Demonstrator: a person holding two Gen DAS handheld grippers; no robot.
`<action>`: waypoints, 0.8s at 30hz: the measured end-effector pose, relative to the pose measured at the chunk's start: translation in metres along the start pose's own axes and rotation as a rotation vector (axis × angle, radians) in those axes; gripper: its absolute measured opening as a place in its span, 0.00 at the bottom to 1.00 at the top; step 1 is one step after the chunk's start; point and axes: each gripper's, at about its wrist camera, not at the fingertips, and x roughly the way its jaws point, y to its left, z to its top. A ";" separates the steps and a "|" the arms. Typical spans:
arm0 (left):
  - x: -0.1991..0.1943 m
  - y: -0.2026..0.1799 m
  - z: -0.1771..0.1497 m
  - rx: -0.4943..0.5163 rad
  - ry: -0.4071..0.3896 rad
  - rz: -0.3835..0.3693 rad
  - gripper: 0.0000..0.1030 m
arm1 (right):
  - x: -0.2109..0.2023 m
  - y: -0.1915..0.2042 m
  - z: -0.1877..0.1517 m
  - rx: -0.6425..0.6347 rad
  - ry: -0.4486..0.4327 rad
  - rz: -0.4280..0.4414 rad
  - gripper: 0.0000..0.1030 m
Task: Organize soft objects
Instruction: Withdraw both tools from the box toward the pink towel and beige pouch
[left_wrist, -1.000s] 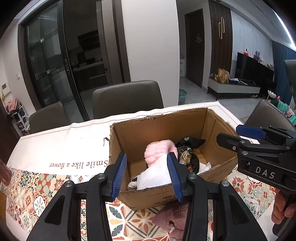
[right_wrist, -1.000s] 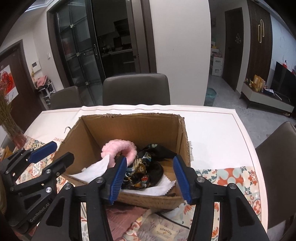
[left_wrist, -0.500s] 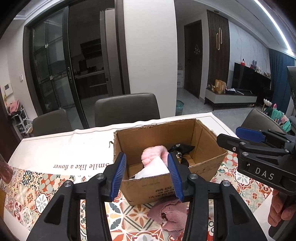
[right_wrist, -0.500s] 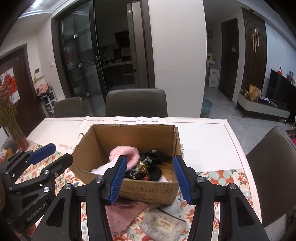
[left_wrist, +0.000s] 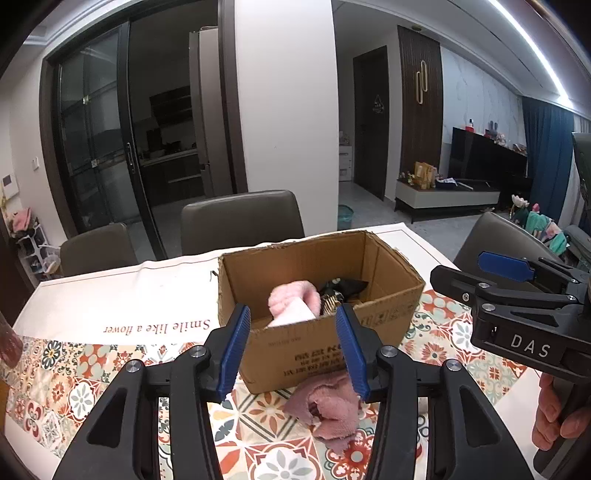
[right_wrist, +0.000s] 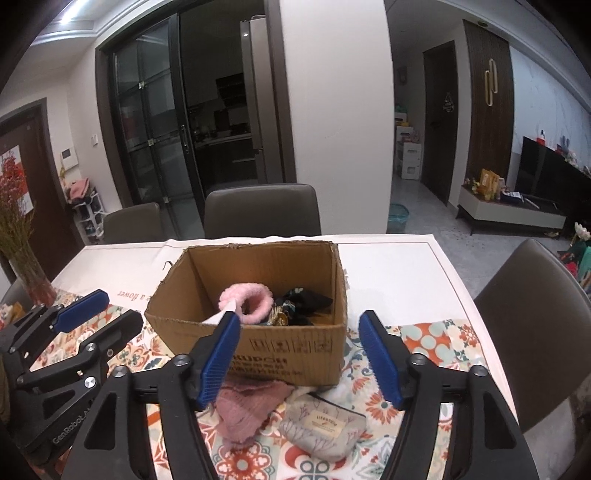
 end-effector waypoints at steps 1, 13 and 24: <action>-0.002 -0.001 -0.001 0.003 -0.002 -0.004 0.47 | -0.002 0.000 -0.002 0.005 -0.004 -0.005 0.69; -0.007 -0.007 -0.023 0.040 0.006 -0.040 0.52 | -0.013 -0.005 -0.031 0.072 -0.004 -0.035 0.74; 0.001 -0.009 -0.047 0.044 0.052 -0.070 0.53 | -0.004 -0.012 -0.064 0.138 0.057 -0.042 0.74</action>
